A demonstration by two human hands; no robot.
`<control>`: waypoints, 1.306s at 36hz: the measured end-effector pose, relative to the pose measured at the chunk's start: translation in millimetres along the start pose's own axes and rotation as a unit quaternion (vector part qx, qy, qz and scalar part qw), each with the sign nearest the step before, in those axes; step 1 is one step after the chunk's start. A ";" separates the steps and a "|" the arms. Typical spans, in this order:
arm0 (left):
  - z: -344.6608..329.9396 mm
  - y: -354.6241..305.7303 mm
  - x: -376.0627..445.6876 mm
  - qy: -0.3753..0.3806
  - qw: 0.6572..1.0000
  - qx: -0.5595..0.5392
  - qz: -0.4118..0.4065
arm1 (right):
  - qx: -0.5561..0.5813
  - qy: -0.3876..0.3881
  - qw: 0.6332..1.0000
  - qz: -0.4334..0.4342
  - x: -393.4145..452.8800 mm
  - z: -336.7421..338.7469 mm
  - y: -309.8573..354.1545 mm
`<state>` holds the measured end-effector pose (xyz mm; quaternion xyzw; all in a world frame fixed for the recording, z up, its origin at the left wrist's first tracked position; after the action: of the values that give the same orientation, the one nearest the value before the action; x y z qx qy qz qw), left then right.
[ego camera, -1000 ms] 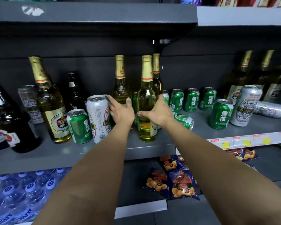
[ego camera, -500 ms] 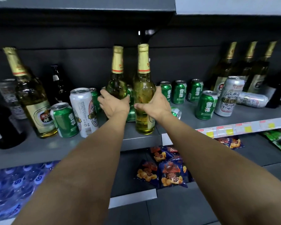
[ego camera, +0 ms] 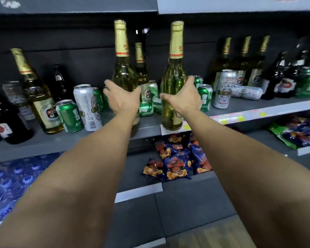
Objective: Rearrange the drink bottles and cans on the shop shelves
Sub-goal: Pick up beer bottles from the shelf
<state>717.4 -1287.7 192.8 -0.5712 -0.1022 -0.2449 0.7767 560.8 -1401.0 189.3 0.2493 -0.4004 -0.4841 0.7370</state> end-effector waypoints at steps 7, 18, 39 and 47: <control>-15.8 -12.4 -72.6 0.075 0.997 -0.032 0.004 | -0.044 -0.029 0.997 -0.052 -39.8 65.2 -50.1; -129.2 -70.0 -209.5 0.225 0.972 -0.062 -0.013 | -0.100 -0.067 0.981 -0.154 -66.7 191.1 -183.0; -402.4 -311.0 -470.7 0.356 0.924 -0.127 -0.056 | -0.188 -0.199 0.931 -0.243 18.8 525.1 -443.8; -503.6 -363.6 -478.1 0.350 0.925 -0.137 -0.062 | -0.153 -0.209 0.941 -0.220 106.8 563.4 -501.5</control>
<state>64.9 -1716.4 123.2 -0.5423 0.1756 -0.4885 0.6606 -142.9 -1691.3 160.6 0.1086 -0.4014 -0.7307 0.5414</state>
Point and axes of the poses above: each hand's wrist, its own x-axis towards the middle knuckle, its own z-axis out of the back of the hand, y = z × x, the point moved 5 cm from there along x, towards the middle knuckle, and after that the axes turned 5 degrees about -z, right-handed, at the moved point
